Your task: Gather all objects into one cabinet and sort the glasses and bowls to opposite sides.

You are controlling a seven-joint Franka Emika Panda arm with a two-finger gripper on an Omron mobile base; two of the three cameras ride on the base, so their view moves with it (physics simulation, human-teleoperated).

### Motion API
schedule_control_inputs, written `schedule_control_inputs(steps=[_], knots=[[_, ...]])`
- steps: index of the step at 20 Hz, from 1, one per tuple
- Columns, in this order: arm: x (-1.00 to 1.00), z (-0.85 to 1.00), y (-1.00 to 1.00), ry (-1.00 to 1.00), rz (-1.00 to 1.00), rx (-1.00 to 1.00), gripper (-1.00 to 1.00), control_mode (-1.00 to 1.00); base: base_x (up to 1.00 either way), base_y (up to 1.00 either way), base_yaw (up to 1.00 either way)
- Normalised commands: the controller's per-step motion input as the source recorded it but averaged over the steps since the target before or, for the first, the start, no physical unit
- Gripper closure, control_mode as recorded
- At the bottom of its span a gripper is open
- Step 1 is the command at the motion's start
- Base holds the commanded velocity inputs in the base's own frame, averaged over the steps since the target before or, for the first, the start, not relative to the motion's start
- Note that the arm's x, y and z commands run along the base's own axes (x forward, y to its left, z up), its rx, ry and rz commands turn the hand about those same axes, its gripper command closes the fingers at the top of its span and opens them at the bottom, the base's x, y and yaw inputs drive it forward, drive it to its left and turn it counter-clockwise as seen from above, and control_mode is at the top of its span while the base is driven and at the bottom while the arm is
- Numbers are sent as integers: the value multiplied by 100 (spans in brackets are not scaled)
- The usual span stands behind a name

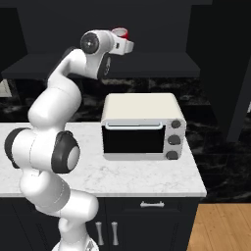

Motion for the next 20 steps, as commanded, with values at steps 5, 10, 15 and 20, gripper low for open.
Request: schedule_control_inputs(steps=[5,10,15,20], knots=[[0,0,0,0,0,0,100,-100,0,0,0],[-5,8,0,0,0,0,100,-100,0,0,0],[-12,27,0,15,0,0,100,-100,0,0,0],[-25,3,0,19,2,-1,100,-100,0,0,0]])
